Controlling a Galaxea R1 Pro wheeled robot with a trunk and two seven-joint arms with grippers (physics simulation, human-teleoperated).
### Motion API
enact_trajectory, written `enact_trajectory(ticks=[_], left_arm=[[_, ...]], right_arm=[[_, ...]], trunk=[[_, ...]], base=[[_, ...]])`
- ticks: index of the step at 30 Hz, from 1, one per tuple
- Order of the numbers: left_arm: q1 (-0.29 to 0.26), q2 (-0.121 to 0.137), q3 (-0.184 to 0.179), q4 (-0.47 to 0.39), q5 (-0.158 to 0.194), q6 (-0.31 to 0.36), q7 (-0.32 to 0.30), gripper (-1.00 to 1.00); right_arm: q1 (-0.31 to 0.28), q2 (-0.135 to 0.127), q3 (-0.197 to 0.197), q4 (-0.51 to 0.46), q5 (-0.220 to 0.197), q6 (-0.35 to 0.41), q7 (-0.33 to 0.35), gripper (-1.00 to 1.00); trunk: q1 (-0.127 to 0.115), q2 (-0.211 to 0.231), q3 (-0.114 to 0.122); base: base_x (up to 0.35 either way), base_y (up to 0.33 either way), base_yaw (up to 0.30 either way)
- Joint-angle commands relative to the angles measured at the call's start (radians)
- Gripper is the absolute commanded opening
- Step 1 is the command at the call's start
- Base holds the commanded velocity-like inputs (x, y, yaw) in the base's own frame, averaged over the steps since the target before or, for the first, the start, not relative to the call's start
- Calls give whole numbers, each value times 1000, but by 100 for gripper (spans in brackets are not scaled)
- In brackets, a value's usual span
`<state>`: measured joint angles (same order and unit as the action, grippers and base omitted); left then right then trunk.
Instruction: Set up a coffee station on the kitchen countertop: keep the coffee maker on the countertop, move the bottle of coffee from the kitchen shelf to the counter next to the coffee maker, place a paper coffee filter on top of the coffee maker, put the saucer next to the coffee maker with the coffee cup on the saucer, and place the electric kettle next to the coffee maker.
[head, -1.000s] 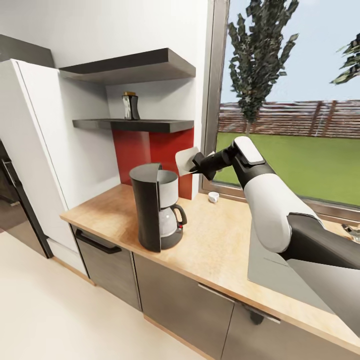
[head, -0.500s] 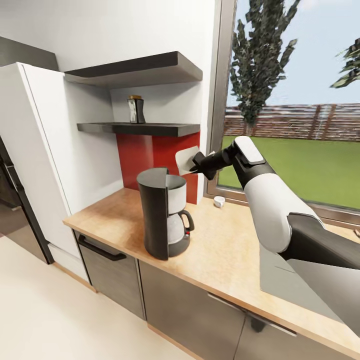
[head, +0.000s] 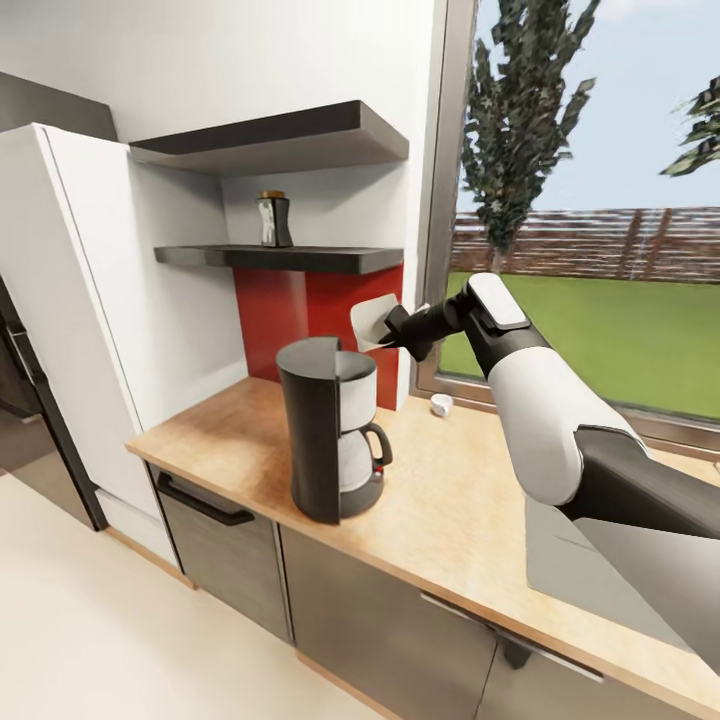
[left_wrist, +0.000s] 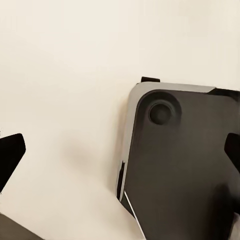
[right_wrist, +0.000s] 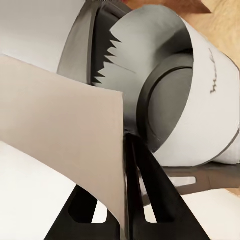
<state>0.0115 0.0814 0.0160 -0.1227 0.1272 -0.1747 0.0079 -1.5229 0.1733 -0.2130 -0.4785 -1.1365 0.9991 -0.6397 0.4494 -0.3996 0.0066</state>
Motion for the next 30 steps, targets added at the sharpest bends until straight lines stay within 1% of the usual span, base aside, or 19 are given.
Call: enact_trajectory(ticks=[1,6,9,19,30], left_arm=[[1,0,1,-2,6,-1,0,100],[1,0,1,-2,6,0,0,100],[1,1,1,-2,6,0,0,100],[1,1,1,-1,7,0,0,100],[1,2,1,0,8,0,0,100]], right_arm=[[0,1,-6,-1,-9,0,-12,-100],[1,1,-6,1,-9,0,-12,-100],[1,1,-6,29,-9,0,-12,-100],[1,1,-6,64,-10,0,-11,-100],[1,1,-6,70,-11,0,-11,-100]], trunk=[[1,0,0],[1,0,0],[1,0,0],[1,0,0],[1,0,0]], base=[[147,124,0],[47,41,0],[7,6,0],[1,0,0],[65,46,0]])
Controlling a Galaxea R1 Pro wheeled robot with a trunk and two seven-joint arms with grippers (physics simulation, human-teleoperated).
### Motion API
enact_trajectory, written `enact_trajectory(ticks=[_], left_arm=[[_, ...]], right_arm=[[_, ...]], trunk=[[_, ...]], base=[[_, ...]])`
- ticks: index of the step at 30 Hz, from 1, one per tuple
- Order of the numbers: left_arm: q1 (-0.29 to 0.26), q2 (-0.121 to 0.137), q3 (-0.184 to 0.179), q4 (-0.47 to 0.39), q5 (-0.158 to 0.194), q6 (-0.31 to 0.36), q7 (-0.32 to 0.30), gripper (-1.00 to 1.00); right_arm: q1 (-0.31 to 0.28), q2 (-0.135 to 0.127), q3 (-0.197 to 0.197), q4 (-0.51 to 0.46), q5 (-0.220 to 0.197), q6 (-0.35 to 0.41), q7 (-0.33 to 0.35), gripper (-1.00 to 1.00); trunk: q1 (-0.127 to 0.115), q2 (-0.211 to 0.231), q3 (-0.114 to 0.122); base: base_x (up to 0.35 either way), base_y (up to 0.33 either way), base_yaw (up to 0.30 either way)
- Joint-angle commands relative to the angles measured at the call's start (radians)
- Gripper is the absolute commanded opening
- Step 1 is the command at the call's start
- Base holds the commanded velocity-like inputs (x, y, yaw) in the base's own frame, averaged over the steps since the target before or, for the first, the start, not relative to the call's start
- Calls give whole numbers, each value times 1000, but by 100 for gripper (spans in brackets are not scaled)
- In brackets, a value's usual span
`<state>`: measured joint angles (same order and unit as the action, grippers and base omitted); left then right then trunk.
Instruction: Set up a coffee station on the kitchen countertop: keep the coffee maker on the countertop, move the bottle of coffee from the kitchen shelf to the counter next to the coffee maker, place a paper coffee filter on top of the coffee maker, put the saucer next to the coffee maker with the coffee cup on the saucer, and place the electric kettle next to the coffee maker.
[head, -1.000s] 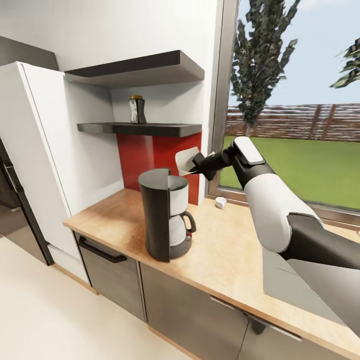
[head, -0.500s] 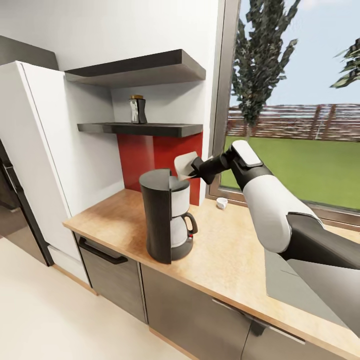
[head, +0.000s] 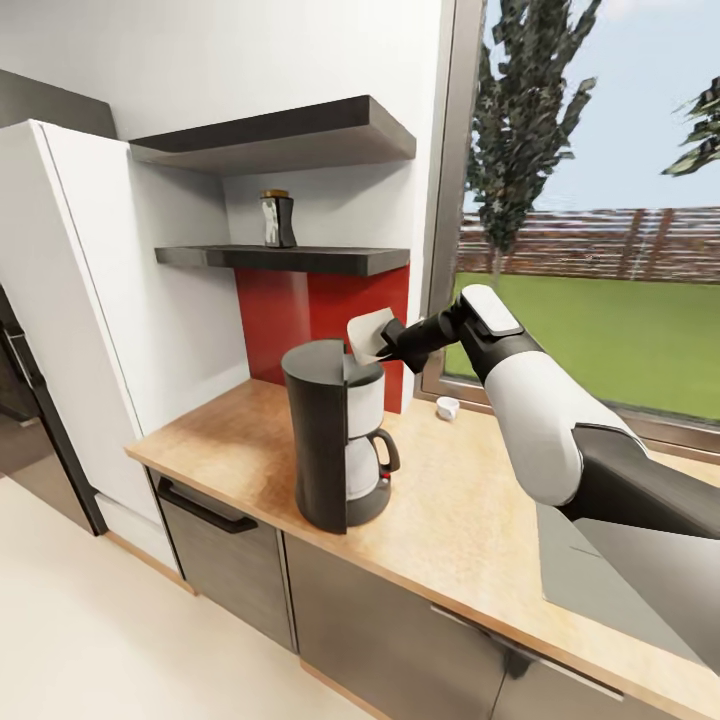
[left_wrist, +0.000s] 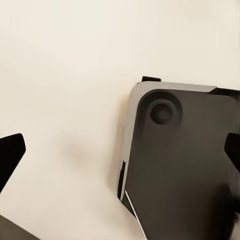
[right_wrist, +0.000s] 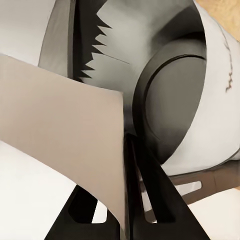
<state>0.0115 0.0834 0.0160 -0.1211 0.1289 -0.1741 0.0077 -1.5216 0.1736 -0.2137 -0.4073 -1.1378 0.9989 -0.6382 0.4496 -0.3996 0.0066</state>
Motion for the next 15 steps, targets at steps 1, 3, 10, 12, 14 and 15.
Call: enact_trajectory(ticks=[1,3,10,12,14,15], left_arm=[[1,0,1,-2,6,-1,0,100],[1,0,1,-2,6,-1,0,100],[1,-1,1,-2,6,-1,0,100],[1,-1,1,-2,6,-1,0,100],[1,-1,1,-2,6,-1,0,100],[1,-1,1,-2,6,-1,0,100]], right_arm=[[0,1,-6,-1,-10,0,-12,-100],[0,1,-6,-1,-10,0,-12,-100],[0,1,-7,5,-9,0,-12,-100],[0,1,-7,17,-10,0,-12,-100],[0,1,-7,23,-9,0,-12,-100],[0,1,-7,25,-9,0,-12,-100]], trunk=[[0,0,0],[0,0,0],[0,0,0],[0,0,0],[0,0,0],[0,0,0]], base=[[20,14,0],[11,7,0],[31,1,0],[96,0,0],[42,0,0],[18,0,0]])
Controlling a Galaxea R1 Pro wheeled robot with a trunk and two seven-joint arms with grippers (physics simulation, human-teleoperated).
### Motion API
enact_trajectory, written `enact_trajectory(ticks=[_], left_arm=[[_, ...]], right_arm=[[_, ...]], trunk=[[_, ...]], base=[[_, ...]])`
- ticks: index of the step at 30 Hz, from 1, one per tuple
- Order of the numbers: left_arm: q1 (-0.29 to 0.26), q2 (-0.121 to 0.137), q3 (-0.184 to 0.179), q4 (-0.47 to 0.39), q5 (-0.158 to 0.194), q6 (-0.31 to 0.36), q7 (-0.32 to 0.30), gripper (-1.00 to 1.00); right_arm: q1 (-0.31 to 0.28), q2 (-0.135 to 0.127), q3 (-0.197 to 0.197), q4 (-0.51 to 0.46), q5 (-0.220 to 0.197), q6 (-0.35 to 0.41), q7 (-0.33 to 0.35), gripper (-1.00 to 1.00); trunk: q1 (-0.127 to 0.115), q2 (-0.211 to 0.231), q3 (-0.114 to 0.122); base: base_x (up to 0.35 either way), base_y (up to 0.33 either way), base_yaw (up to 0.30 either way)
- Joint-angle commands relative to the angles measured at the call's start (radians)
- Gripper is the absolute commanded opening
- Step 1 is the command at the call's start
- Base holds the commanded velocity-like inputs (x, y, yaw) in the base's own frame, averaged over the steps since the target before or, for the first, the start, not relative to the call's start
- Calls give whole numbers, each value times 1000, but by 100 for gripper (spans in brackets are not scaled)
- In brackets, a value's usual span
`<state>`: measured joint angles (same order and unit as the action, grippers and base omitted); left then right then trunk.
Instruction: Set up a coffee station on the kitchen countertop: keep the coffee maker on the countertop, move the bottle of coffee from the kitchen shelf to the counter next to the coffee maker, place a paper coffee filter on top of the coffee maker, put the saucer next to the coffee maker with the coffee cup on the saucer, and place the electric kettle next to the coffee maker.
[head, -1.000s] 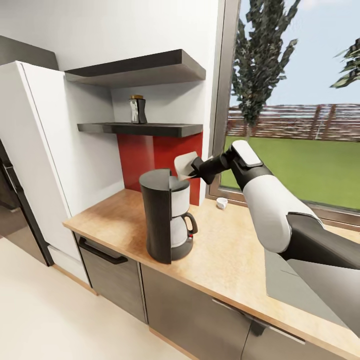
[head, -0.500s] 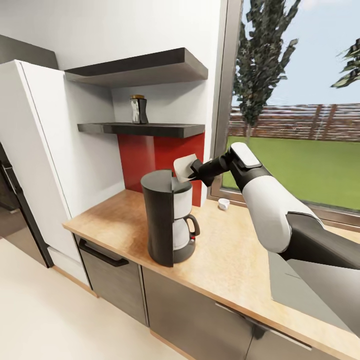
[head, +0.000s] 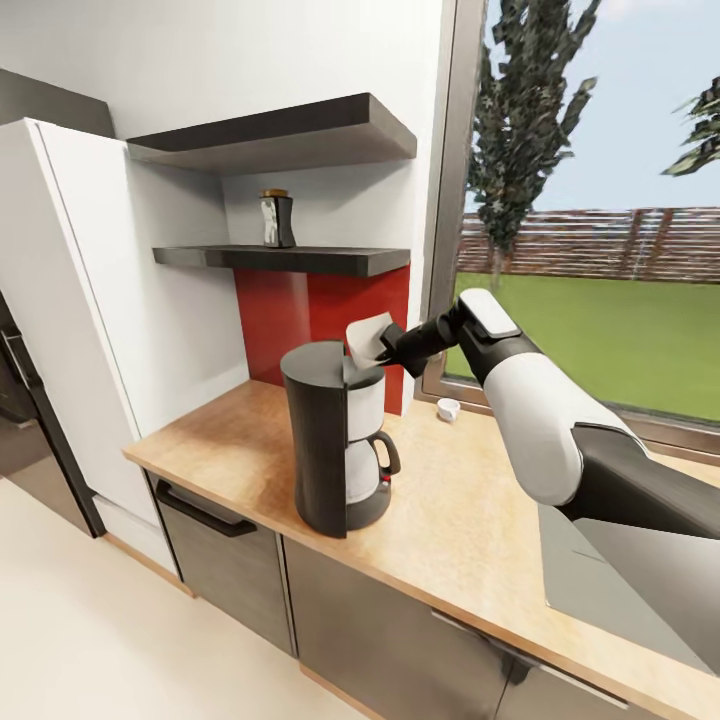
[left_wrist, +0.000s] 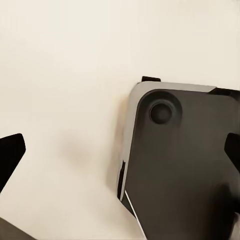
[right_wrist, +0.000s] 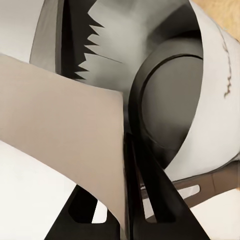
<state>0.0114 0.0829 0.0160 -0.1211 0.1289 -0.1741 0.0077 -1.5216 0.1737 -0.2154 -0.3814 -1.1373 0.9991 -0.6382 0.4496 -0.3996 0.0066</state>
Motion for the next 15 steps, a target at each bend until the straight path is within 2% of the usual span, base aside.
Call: enact_trajectory(ticks=[1,11,15], left_arm=[[1,0,1,-2,6,-1,0,100],[1,-2,1,-2,6,-1,0,100],[1,-2,1,-2,6,-1,0,100]], right_arm=[[0,1,-5,-1,-9,0,-12,-100],[0,1,-5,2,-9,0,-12,-100],[0,0,-5,3,-9,0,-12,-100]], trunk=[[0,0,0],[0,0,0],[0,0,0]], base=[[15,0,0],[5,0,0],[132,0,0]])
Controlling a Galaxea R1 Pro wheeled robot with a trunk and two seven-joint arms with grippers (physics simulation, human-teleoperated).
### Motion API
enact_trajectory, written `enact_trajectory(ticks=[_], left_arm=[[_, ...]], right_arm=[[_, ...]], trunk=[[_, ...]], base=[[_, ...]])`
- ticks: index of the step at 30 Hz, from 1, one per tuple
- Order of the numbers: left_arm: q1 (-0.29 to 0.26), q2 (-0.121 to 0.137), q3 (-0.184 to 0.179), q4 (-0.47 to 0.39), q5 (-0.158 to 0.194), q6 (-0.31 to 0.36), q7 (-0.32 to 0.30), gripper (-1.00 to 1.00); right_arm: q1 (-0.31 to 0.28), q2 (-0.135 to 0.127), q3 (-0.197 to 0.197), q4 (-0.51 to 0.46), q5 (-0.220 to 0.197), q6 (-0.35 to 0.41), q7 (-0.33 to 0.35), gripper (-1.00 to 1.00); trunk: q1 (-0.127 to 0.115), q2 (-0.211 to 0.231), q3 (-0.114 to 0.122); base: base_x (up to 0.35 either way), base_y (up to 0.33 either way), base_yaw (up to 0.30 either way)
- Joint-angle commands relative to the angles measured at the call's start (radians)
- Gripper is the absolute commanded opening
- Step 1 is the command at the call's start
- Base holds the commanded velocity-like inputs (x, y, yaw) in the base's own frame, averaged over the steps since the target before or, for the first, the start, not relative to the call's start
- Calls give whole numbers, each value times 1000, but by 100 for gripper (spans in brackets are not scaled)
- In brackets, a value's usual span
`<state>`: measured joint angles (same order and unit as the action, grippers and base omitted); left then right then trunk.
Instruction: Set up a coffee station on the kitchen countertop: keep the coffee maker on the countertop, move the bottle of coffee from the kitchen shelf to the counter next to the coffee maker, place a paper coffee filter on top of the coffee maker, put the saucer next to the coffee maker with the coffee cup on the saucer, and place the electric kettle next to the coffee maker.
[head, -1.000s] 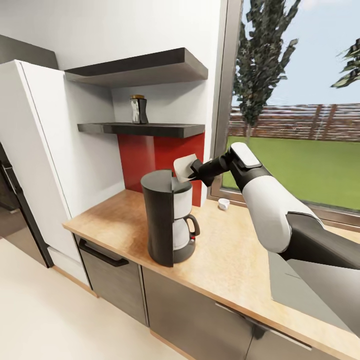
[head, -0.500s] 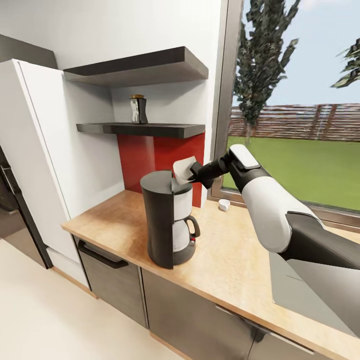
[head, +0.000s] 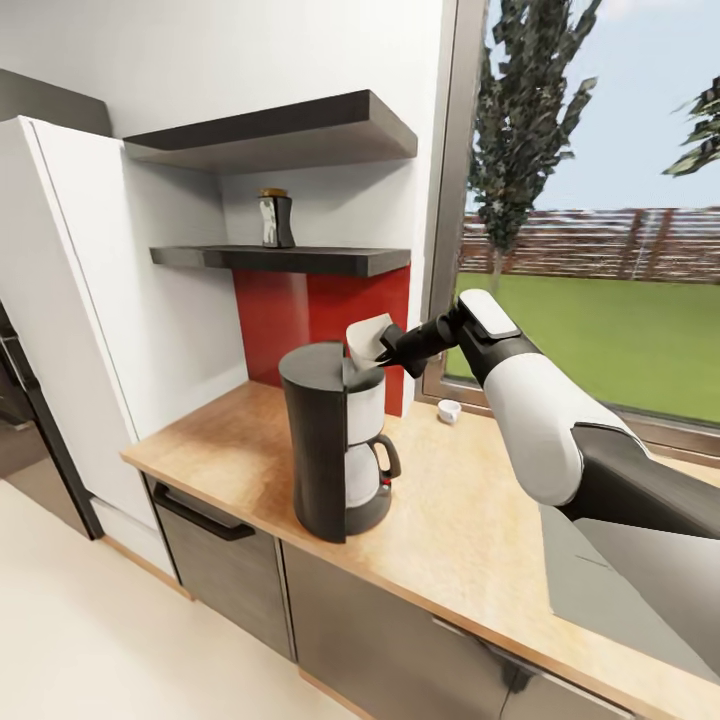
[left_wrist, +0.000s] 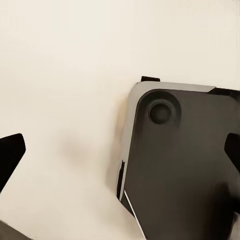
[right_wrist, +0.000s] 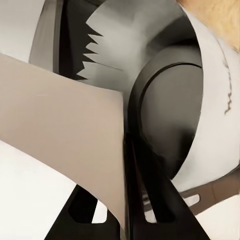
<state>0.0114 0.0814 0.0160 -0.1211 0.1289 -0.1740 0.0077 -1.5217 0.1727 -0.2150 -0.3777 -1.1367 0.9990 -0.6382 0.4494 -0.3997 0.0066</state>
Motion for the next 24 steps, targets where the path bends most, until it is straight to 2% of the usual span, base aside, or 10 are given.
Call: enact_trajectory(ticks=[1,17,24], left_arm=[[1,0,1,-2,6,-1,0,100],[1,-2,1,-2,5,-1,0,100],[1,-2,2,-2,5,-1,0,100]], right_arm=[[0,1,-5,-1,-9,0,-12,-100],[0,-19,-5,20,-9,0,-12,-100],[0,-19,-5,22,-9,0,-12,-100]], trunk=[[1,0,0],[1,0,0],[1,0,0]], base=[[162,0,0],[37,0,0],[10,0,0]])
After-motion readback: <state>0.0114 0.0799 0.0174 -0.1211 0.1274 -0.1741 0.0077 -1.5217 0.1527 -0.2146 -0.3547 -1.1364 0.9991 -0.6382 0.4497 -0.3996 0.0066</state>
